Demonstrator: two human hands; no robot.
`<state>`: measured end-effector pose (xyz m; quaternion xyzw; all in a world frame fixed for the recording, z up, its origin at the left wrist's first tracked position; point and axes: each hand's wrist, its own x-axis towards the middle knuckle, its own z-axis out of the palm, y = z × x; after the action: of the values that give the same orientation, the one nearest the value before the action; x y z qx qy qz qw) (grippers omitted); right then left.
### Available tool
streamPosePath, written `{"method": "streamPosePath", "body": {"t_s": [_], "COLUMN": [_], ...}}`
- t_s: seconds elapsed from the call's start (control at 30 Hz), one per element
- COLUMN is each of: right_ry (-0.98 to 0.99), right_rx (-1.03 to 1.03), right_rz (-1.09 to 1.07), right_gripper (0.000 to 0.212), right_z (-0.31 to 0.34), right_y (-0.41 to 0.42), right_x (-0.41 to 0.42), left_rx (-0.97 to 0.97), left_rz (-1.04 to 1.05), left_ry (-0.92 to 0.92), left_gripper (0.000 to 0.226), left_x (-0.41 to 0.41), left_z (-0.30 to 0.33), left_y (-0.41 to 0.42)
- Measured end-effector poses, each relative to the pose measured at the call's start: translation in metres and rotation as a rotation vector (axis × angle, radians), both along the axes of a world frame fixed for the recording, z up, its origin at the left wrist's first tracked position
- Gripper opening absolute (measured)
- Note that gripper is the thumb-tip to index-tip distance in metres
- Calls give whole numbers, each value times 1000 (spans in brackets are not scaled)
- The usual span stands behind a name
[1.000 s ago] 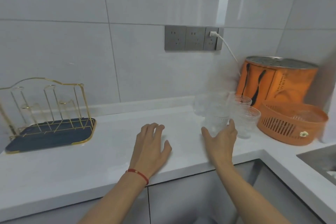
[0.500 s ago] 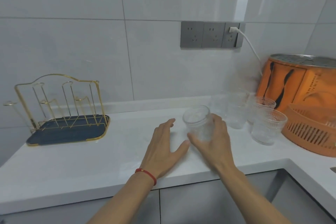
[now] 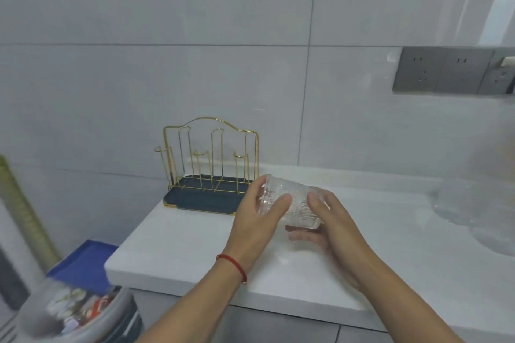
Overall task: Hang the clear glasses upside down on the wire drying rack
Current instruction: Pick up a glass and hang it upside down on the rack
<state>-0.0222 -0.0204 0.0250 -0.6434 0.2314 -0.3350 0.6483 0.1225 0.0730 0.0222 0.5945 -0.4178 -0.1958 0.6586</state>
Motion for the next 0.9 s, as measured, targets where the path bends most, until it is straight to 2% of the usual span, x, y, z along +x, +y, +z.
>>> {"method": "streamPosePath", "body": {"t_s": [0.1,0.17,0.23,0.27,0.47,0.6,0.67,0.8,0.9], "right_ry": [87,61,-16,-47,-50,58,126,295,443], "right_rx": [-143,-209,-270,-296,-409,-369,-395,-578,-713], "right_rz": [-179,-288,-347,-357,-285,-170,-98,13,145], "right_gripper": [40,40,40,42,66,65,60,83,88], "right_z": [17,37,61,74,154,187,193,193,187], "right_y": [-6,-16,-30,-38,-78,-81,-78,-70,-69], "right_x": [9,16,29,38,126,204,239,295,323], "left_rx": [138,397,631,677,721,765,789,816,841], "left_rz": [165,375,501,513,518,510,502,503,498], "left_ry": [-262,-581,-852,-903,-888,-853,-857,-869,-880], "left_gripper": [34,27,29,34,48,47,47,47,49], "left_x": [45,80,103,110,114,116,115,115,115], "left_z": [-9,-21,-33,-39,-50,-51,-49,-49,-49], "left_y": [16,25,31,31,22,21,21,22,21]}}
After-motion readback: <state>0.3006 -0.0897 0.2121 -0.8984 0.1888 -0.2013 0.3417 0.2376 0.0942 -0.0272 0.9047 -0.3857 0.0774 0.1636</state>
